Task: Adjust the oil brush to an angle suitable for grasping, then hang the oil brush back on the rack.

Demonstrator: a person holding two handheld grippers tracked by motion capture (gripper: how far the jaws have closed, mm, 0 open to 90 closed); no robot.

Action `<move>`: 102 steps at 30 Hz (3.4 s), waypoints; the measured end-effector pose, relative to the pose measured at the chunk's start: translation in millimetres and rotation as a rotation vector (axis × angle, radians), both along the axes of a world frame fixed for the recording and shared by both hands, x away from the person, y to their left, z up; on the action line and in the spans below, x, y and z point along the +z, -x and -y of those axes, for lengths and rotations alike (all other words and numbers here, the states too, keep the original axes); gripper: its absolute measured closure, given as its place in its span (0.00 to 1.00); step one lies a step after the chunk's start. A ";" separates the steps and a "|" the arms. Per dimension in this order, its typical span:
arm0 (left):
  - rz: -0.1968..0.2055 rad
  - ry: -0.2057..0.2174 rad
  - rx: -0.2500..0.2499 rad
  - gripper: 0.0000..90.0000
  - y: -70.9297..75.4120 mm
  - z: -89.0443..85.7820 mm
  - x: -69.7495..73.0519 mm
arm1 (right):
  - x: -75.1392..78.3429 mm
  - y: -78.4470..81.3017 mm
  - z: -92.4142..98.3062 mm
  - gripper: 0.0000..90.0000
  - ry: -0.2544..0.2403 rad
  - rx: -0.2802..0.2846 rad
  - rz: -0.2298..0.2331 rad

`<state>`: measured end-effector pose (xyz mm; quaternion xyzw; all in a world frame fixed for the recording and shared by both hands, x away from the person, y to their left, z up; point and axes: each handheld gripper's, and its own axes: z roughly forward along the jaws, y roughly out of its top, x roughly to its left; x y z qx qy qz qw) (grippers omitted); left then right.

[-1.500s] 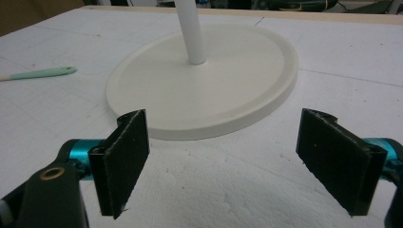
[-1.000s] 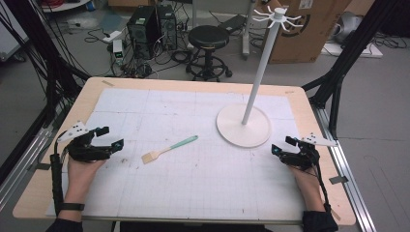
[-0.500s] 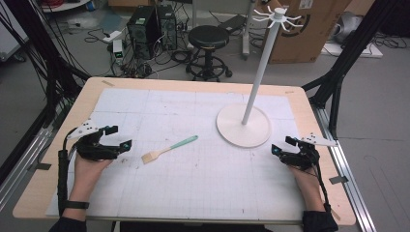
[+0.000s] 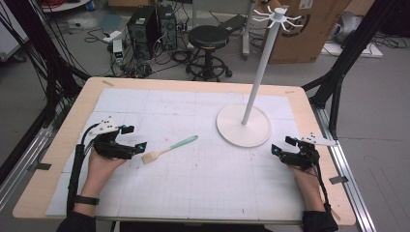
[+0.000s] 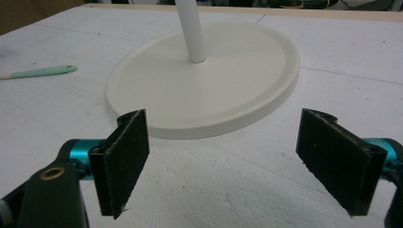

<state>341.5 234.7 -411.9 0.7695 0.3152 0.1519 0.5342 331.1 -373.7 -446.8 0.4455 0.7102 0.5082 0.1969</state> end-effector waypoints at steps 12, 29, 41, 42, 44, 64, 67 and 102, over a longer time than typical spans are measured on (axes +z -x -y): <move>-0.019 -0.021 -0.050 0.14 -9.0 28.0 -8.5 | -0.1 -0.4 0.1 0.20 0.002 0.003 0.000; -0.050 -0.076 -0.099 0.23 -12.3 60.7 -23.4 | 0.0 -0.3 -0.3 0.20 0.001 0.003 -0.002; -0.083 -0.152 -0.084 0.50 -14.5 72.5 -31.8 | 0.0 -0.4 -0.3 0.20 0.001 0.004 -0.003; -0.088 -0.152 -0.081 0.52 -14.6 73.2 -32.5 | 0.0 -0.3 -0.3 0.20 0.001 0.004 -0.004; -0.093 -0.166 -0.079 0.55 -15.1 73.9 -33.6 | 0.0 -0.4 -0.3 0.20 0.001 0.005 -0.003; -0.095 -0.214 -0.053 0.75 -15.4 79.5 -37.7 | -0.1 -0.6 -0.4 0.20 -0.001 0.004 -0.007; -0.093 -0.219 -0.053 0.75 -15.4 79.6 -37.7 | 0.0 -0.5 -0.4 0.20 0.000 0.001 -0.007; -0.095 -0.280 -0.022 0.84 -10.5 84.5 -37.0 | 0.0 -0.5 -0.4 0.20 0.005 0.010 -0.008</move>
